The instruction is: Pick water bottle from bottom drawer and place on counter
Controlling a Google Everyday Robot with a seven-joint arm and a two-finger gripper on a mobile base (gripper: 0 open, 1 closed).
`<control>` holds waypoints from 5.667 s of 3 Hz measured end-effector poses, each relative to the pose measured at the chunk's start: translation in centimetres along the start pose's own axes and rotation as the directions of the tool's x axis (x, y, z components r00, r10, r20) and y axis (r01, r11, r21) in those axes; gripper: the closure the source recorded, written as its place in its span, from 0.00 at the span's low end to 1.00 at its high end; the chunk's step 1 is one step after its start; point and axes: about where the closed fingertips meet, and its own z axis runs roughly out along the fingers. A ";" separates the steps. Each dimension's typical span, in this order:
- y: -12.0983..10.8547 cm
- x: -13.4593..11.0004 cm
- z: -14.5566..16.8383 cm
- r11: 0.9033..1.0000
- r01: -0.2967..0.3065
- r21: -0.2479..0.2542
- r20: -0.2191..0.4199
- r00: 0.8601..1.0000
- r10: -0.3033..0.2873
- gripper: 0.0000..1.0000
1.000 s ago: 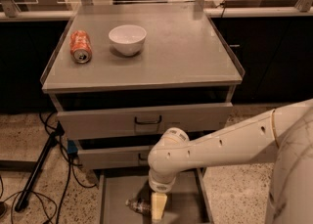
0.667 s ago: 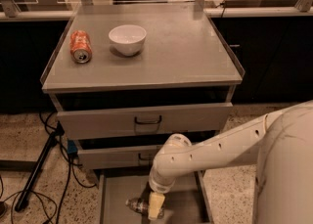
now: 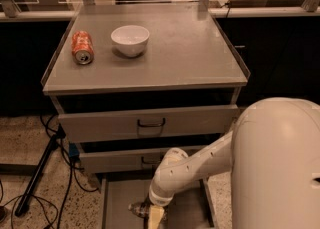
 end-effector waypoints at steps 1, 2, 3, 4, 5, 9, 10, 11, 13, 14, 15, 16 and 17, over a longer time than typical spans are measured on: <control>0.2 0.1 0.4 1.000 -0.001 -0.006 0.000 1.000 0.001 0.00; 0.4 0.3 1.0 1.000 -0.017 -0.020 0.016 1.000 0.017 0.00; -0.7 1.1 6.2 0.999 -0.032 -0.026 0.013 0.999 0.032 0.00; -0.8 1.2 6.4 0.999 -0.032 -0.026 0.013 0.999 0.032 0.00; -1.7 1.9 8.5 0.999 -0.037 -0.024 0.021 0.999 0.038 0.00; -5.2 3.8 15.5 0.997 -0.081 -0.001 0.037 0.996 0.081 0.00; -5.2 3.8 15.6 0.997 -0.081 -0.001 0.037 0.996 0.081 0.00; -5.0 3.7 17.0 0.996 -0.089 -0.009 0.042 0.995 0.089 0.00; -7.5 3.0 18.8 0.995 -0.095 0.031 0.066 0.994 0.093 0.00; -7.5 3.8 20.9 0.992 -0.121 0.023 0.073 0.990 0.119 0.00; -7.4 4.1 21.7 0.992 -0.125 0.019 0.077 0.989 0.123 0.00; -7.0 4.4 22.9 0.992 -0.128 0.004 0.070 0.989 0.127 0.00; -6.5 4.7 24.3 0.991 -0.134 -0.018 0.062 0.989 0.134 0.00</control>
Offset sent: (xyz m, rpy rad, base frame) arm -0.0048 -0.0018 -0.0173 0.0426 0.0409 -0.0329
